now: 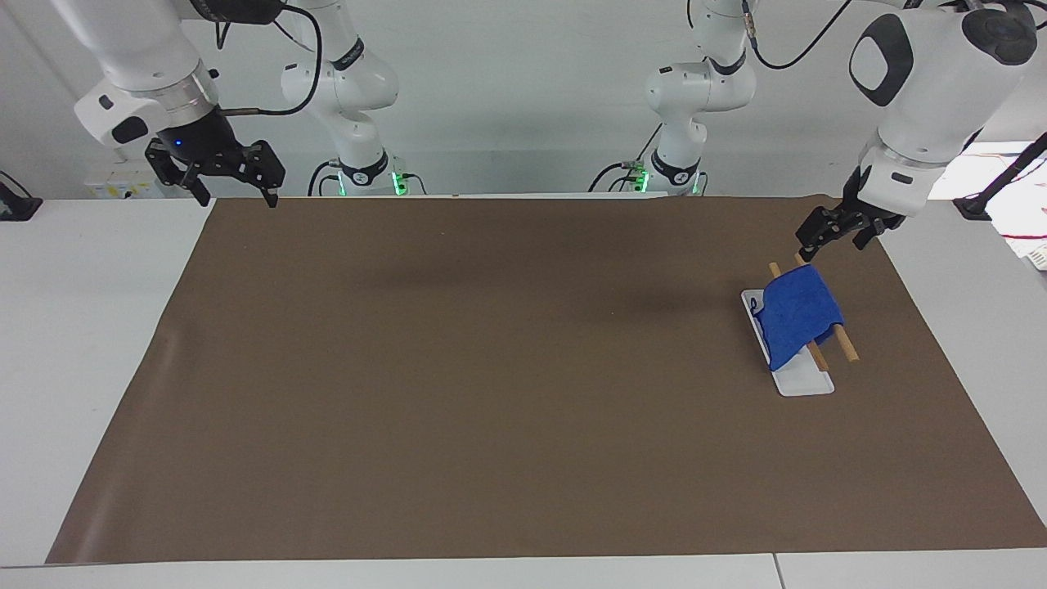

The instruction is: Right arm passes towel to left arm to hang

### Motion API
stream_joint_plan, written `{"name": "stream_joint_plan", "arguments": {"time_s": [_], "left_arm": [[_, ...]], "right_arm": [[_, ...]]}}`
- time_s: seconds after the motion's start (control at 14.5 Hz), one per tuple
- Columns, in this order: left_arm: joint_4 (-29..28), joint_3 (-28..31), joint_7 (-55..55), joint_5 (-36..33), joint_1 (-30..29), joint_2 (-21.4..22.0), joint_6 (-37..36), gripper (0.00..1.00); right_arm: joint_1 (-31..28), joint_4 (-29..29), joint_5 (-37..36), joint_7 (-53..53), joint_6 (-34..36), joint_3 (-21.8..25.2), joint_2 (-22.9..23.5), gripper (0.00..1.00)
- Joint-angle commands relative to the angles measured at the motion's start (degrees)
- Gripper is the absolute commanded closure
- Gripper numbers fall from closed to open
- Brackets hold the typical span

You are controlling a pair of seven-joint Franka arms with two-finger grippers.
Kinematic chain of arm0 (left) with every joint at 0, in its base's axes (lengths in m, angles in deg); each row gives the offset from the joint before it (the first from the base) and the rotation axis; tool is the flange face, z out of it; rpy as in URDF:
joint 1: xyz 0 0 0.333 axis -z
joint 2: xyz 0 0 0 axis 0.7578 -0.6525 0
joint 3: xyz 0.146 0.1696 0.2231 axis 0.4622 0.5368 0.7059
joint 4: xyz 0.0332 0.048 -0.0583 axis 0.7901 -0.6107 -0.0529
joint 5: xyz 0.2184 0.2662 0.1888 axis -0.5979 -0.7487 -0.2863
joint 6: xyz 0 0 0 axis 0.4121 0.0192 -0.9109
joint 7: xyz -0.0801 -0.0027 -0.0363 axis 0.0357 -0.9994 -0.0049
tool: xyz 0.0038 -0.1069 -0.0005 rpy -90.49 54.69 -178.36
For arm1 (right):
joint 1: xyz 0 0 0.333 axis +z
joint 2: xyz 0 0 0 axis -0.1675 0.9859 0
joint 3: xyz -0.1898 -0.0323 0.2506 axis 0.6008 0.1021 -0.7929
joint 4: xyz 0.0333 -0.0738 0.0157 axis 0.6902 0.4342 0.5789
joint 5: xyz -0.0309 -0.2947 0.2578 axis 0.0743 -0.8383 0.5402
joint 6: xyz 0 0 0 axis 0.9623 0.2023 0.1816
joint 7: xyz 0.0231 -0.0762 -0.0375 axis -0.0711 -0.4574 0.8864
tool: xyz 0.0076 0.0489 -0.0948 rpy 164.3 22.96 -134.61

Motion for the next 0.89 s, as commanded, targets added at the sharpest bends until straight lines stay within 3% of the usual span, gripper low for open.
{"name": "stream_joint_plan", "arguments": {"time_s": [0.0,0.83], "left_arm": [[-0.2,0.4,2.8,1.5,0.0,1.9,-2.7,0.00],[0.7,0.6,2.0,4.1,0.0,1.8,-4.6,0.00]], "right_arm": [[-0.7,0.1,-0.4,-0.7,0.3,-0.6,-0.1,0.00],[-0.7,0.1,-0.4,-0.7,0.3,-0.6,-0.2,0.00]]}}
